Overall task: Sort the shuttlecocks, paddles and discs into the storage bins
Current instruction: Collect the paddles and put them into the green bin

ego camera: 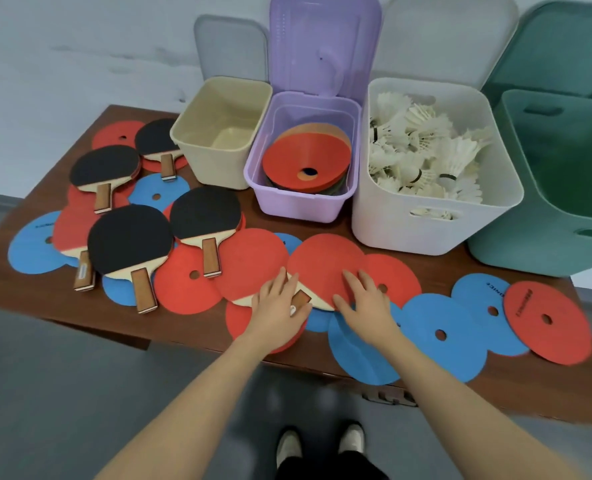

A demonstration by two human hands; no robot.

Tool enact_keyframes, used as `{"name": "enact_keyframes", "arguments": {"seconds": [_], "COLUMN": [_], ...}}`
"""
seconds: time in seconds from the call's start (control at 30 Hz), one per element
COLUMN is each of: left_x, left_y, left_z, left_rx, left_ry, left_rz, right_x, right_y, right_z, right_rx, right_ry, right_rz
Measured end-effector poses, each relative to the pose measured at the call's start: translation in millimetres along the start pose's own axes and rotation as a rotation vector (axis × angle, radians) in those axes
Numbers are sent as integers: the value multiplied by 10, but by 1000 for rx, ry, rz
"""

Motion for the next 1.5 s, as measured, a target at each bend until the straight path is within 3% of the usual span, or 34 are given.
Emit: {"name": "enact_keyframes", "arguments": {"seconds": [0.13,0.23,0.43,0.57,0.7,0.87,1.07,1.5], "left_x": [37,-28,-164,-161,-137,-45,-11,-44], "left_y": [-1,59,60,-156,-204,-97,-76,-173], "left_z": [12,-62,-97,113,367,493,481,541], "left_rx": [-62,-86,-4,144,225,225,207,269], "left_ry": [-34,37,61,-176,-375,-493,-452,-390], "left_rz": [-50,-52,-120,-247,-181,-144,-224,-155], "right_x": [-4,-6,-104,-129,-56,-51,-70,-267], "right_y": [-57,-153,-159,45,209,244,125,-5], "right_z": [-32,-114,-221,16,125,134,-11,-117], "right_rx": [105,109,-116,-163,-191,-138,-119,-147], "right_ry": [-28,-44,37,128,250,265,191,153], "right_rz": [-14,-66,-32,6,32,-120,-139,-148]}}
Point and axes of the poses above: each hand's wrist, its own x-axis towards the middle knuckle, its own y-axis out of the palm, z = x × y, the point moved 6 cm from there along x, towards the middle knuckle, and after that the axes turned 12 degrees about -z, right-handed, at the moved point
